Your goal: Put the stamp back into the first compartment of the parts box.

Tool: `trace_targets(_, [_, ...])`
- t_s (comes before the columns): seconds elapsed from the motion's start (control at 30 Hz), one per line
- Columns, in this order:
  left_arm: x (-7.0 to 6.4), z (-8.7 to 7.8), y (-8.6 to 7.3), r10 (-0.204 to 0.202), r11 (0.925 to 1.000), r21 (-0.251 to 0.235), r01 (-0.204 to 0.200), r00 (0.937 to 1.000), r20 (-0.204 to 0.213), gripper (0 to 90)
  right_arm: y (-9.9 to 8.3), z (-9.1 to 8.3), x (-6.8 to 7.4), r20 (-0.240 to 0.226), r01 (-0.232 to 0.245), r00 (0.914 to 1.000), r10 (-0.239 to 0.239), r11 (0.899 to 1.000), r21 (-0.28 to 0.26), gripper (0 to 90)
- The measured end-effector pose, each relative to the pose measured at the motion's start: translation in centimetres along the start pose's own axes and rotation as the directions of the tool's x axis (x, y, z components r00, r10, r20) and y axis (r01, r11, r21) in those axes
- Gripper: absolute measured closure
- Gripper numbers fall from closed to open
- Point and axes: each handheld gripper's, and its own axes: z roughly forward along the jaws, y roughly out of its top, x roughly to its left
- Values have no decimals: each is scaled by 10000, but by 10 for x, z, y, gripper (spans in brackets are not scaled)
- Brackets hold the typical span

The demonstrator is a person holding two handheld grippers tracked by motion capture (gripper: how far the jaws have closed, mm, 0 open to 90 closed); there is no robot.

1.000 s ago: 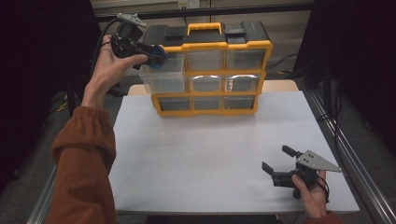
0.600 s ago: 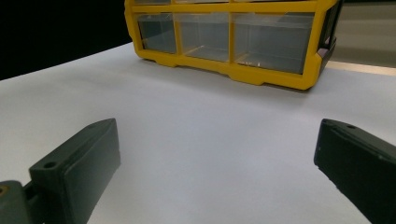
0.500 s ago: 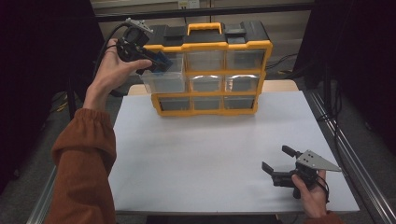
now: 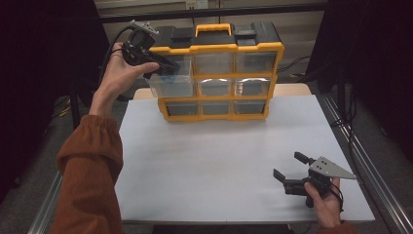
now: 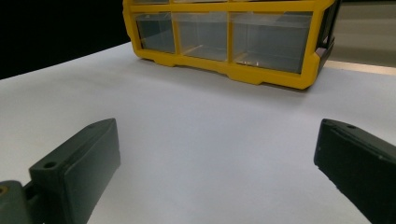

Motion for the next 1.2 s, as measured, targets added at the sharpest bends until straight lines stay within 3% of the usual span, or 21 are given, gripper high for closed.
trace_targets(0.1, [-2,-4,0,-67,9985,-543,69,10000,42,320,0,0,0,-30,38,10000,-38,10000,13,3])
trace_targets(0.23, [-1,-5,-1,-121,9978,-653,111,9998,-147,220,0,0,0,-44,36,10000,-36,10000,-17,3])
trace_targets(0.4, [1,-4,-6,-574,9911,-1225,519,9975,-421,116,0,0,0,-33,-34,10000,34,10000,17,3])
trace_targets(0.47, [1,-6,-8,-452,9919,-1207,395,9980,-450,73,0,-1,0,-39,-80,10000,80,10000,32,3])
trace_targets(0.63, [1,-12,-11,-371,9891,-1443,281,9975,-597,50,-1,0,-1,-42,-29,10000,29,10000,67,3])
trace_targets(0.8, [-2,-14,-15,-486,9776,-2076,338,9966,-664,41,-2,-2,-2,24,-94,10000,94,9999,57,3])
trace_targets(0.87, [-5,-13,-18,-270,9746,-2237,129,9978,-600,29,-2,-2,-2,-2,-77,10000,77,10000,44,3])
trace_targets(0.93, [-7,-13,-19,-108,9732,-2297,-79,9967,-801,26,-2,-1,-1,32,-51,10000,50,10000,33,3])
trace_targets(1.07, [-13,-12,-23,-597,9632,-2670,299,9927,-1045,26,-2,-1,0,7,-15,10000,15,9999,111,3])
trace_targets(1.13, [-16,-12,-27,-610,9608,-2763,247,9904,-1237,27,-2,-2,-1,23,-73,10000,73,9999,86,4])
trace_targets(1.17, [-17,-12,-29,-620,9631,-2680,261,9901,-1262,27,-2,-2,-1,51,-59,10000,59,10000,71,3])
trace_targets(1.2, [-18,-11,-33,-783,9589,-2811,385,9882,-1317,27,-2,-2,-1,63,-73,10000,72,9999,73,3])
